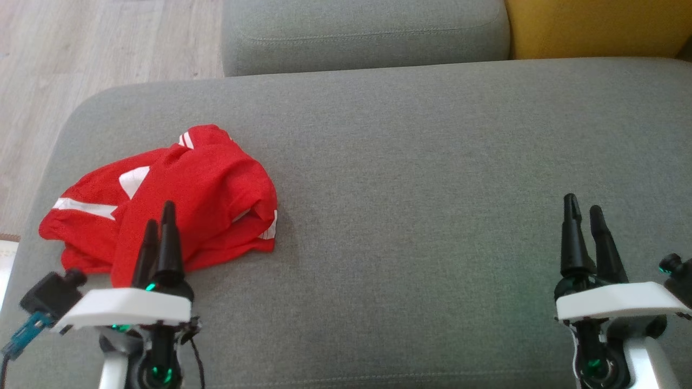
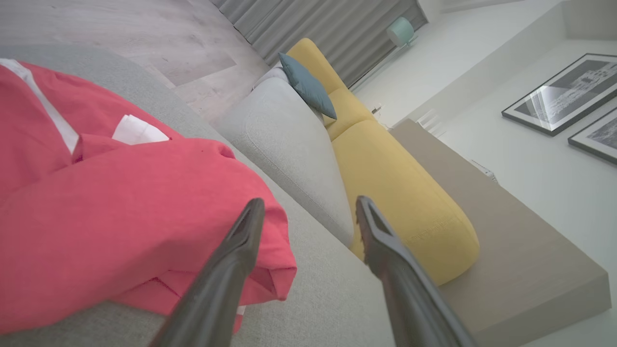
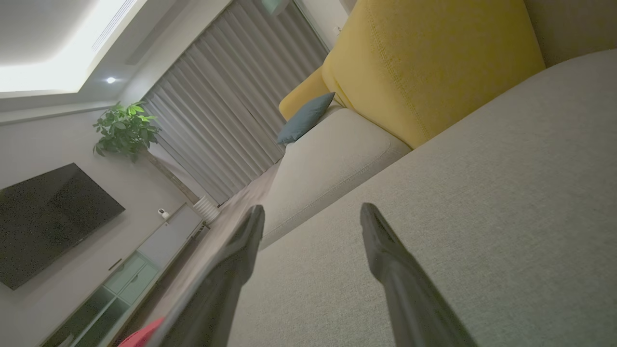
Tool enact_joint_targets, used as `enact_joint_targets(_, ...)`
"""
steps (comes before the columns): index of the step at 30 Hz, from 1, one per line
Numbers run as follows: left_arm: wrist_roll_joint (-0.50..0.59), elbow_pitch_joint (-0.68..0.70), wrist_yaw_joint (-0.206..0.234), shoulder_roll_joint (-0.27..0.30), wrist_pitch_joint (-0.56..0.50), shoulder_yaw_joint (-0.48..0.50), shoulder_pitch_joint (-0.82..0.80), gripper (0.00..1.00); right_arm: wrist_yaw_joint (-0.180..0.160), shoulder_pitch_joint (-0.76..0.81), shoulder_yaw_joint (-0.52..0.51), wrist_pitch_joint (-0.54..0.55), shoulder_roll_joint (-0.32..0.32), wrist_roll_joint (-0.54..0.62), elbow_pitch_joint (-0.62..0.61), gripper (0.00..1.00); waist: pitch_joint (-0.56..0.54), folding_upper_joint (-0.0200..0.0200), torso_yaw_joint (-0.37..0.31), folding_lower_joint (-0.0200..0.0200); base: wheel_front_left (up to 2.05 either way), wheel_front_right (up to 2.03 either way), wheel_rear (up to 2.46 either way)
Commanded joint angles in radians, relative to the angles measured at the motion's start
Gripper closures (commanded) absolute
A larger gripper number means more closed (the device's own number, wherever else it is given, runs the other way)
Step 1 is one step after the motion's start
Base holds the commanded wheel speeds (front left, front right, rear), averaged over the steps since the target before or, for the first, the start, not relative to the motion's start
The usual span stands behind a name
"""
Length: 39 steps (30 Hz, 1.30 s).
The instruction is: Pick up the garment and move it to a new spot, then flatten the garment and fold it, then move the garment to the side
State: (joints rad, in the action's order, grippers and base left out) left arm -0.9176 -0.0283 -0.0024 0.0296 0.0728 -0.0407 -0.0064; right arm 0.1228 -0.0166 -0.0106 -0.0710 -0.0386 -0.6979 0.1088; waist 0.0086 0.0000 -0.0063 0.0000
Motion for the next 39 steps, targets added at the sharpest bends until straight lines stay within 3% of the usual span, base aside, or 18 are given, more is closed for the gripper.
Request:
enact_joint_targets(1,0.031,0.050,0.005,0.013,0.011,0.007,-0.045,0.00,0.004,-0.048,0.016,-0.011,-0.007,0.034,-0.045,0.00,0.000,0.0000,0.000,0.0000,0.00,0.00,0.00)
enact_joint_targets(11,0.219,0.053,0.030,0.014,0.040,-0.055,-0.040,0.00,0.005,-0.044,0.042,-0.041,-0.008,0.183,-0.051,0.00,0.001,0.0000,-0.001,0.0000,0.00,0.00,0.00)
enact_joint_targets(27,0.467,0.076,0.108,0.019,0.087,-0.126,-0.039,0.00,0.006,-0.036,0.061,-0.088,-0.009,0.402,-0.090,0.00,0.008,0.0000,-0.002,0.0000,0.00,0.00,0.00)
enact_joint_targets(39,0.649,0.092,0.160,0.054,0.122,-0.205,-0.053,0.00,0.006,-0.039,0.083,-0.123,-0.010,0.566,-0.110,0.00,0.012,0.0000,-0.001,0.0000,0.00,0.00,0.00)
